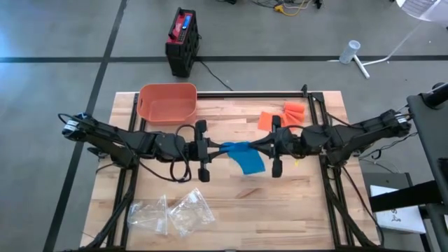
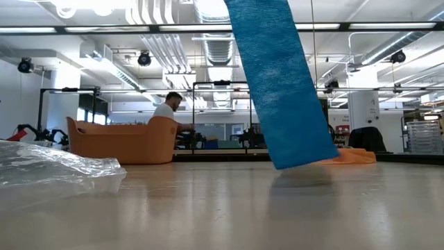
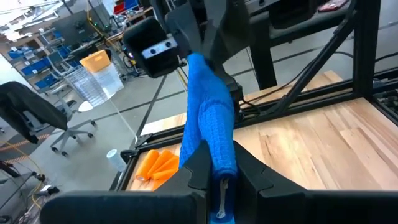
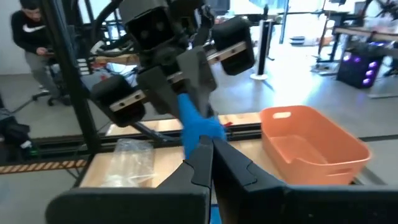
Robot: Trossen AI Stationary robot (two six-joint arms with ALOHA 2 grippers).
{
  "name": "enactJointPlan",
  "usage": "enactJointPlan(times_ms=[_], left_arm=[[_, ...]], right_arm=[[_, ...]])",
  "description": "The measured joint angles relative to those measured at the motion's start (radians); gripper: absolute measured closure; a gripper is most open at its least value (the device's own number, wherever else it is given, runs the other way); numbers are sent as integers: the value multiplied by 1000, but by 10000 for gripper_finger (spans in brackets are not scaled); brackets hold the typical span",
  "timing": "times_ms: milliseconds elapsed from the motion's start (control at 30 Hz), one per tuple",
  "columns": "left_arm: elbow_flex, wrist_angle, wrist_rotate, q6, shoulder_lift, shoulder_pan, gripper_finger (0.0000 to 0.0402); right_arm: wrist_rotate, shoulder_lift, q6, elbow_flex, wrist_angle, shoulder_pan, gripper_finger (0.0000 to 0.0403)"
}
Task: Roll bandage
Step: Roll the blue bandage
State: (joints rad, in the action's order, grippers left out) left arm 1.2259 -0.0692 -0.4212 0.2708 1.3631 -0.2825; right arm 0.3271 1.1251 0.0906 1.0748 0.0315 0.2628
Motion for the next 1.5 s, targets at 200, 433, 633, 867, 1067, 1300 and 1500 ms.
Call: enactJointPlan(times_ms=[200, 433, 633, 867, 1067, 1300, 1500], left_arm=[[-1, -10, 8, 7, -8, -1, 380], [8, -20, 15, -67, -19, -1, 380], [82, -84, 110, -235, -30, 14, 383], [138, -130, 228, -351, -35, 23, 381], [149, -130, 312, -396, -37, 22, 384], [146, -102, 272, -419, -38, 24, 381], [146, -86, 247, -414, -37, 25, 382]], right_arm=[[20, -18, -51, 0, 27, 0, 403], [44, -30, -177, 0, 104, 1, 400], [67, -25, -181, 0, 104, -2, 339], [69, -38, -390, 1, 87, 29, 258], [68, -44, -640, 11, -58, 115, 253], [66, 13, -706, 8, -113, 219, 278], [217, 38, -628, 11, -192, 241, 290]])
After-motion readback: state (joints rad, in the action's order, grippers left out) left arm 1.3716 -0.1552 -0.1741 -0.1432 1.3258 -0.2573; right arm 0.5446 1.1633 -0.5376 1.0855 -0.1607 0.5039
